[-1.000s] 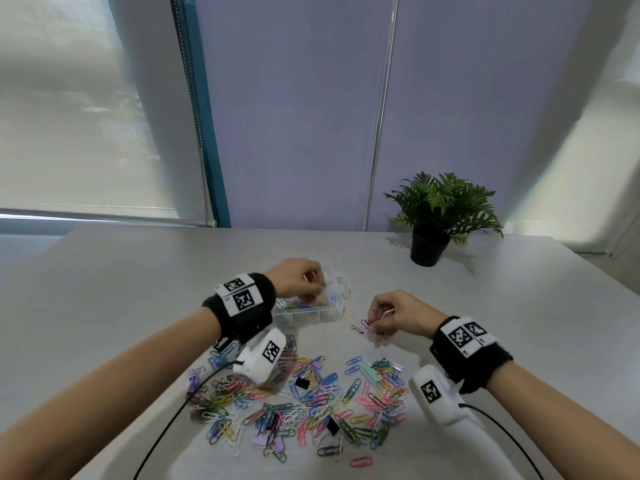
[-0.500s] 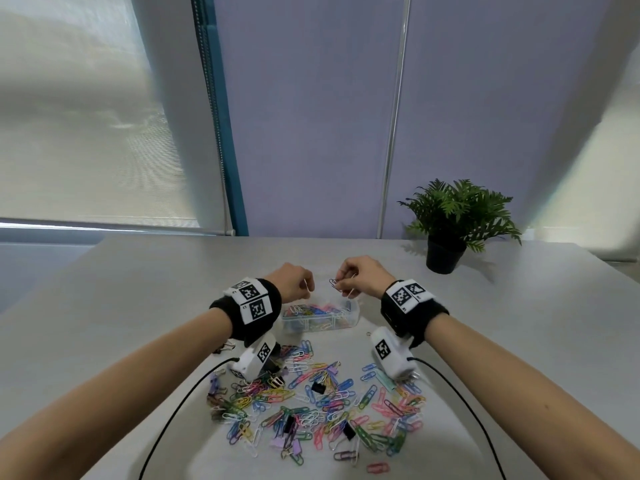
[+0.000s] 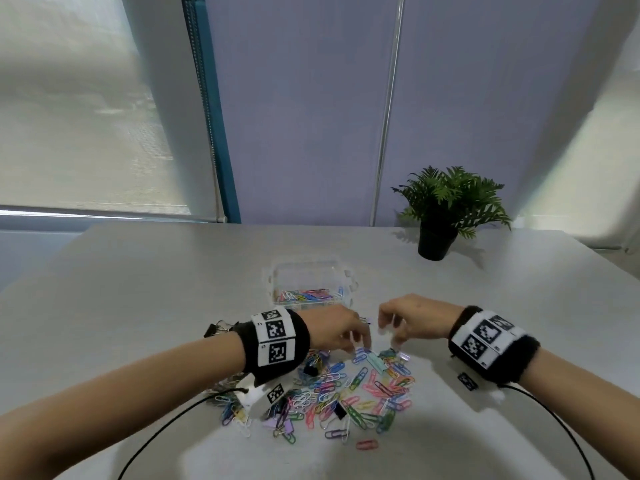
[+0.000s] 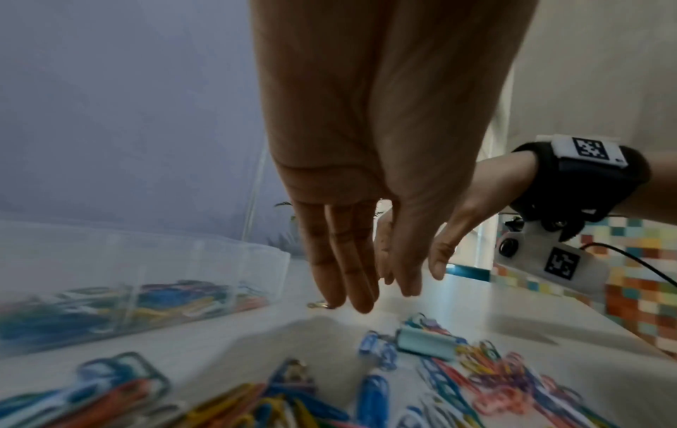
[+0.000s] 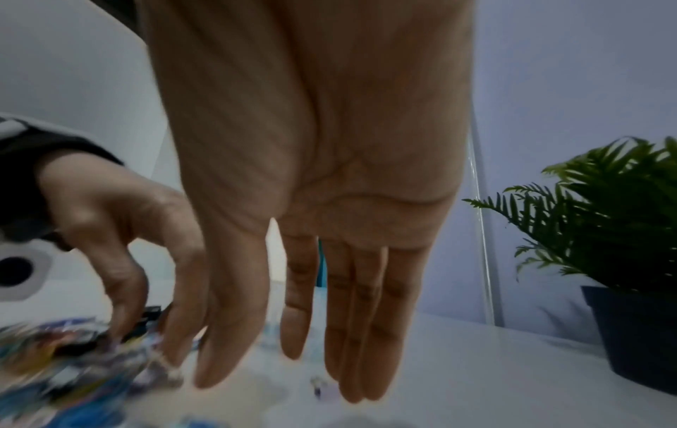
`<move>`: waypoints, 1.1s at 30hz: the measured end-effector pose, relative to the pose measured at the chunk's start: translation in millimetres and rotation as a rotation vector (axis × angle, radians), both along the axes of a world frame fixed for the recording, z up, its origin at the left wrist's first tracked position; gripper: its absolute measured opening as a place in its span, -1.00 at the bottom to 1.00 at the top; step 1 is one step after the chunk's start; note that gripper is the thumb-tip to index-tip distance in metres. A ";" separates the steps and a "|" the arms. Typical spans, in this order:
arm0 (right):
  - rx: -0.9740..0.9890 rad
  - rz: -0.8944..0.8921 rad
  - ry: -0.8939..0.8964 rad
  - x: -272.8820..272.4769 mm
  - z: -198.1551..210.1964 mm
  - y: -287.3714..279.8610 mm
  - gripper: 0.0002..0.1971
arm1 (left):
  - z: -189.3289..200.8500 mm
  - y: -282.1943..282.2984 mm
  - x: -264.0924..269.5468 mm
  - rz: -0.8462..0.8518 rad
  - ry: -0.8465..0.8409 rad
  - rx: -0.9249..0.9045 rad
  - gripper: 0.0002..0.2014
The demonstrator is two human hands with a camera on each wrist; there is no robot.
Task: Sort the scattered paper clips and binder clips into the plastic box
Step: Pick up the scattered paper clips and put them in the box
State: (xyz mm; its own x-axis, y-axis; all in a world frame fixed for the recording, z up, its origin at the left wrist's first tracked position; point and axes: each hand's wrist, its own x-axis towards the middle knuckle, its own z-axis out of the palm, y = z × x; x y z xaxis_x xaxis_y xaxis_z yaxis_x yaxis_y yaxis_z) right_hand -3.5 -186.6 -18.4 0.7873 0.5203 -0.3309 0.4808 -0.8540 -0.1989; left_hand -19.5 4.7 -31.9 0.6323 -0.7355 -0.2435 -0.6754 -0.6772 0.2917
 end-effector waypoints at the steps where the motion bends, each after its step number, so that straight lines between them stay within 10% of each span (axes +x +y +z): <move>1: -0.032 -0.003 0.024 -5.4 -5.4 -6.5 -0.52 | -4.0 -8.4 -1.6 -0.031 -0.011 0.003 -0.69; 7: -0.181 0.005 0.037 -29.0 -36.5 -22.6 -0.17 | -28.6 -43.1 -4.0 -0.075 -0.130 0.162 -0.62; 12: -0.069 -0.042 -0.040 -25.8 -46.0 -14.6 -0.26 | -22.3 -34.3 7.0 -0.033 -0.137 0.110 -0.80; 19: 0.057 -0.058 0.024 -8.5 -45.3 -15.5 -0.57 | -3.2 -7.7 27.1 0.141 -0.038 -0.018 -0.47; 33: 0.084 0.025 -0.041 -11.6 -52.5 -11.2 -0.77 | -22.8 -9.6 19.7 0.203 -0.117 0.361 -0.58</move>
State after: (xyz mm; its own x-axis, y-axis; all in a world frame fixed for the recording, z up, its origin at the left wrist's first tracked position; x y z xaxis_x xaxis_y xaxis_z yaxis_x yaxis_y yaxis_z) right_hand -15.1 -197.8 -70.9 0.7857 0.5643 -0.2535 0.5108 -0.8229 -0.2489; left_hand 0.2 -4.9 -54.7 0.7939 -0.4743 -0.3805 -0.5327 -0.8442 -0.0590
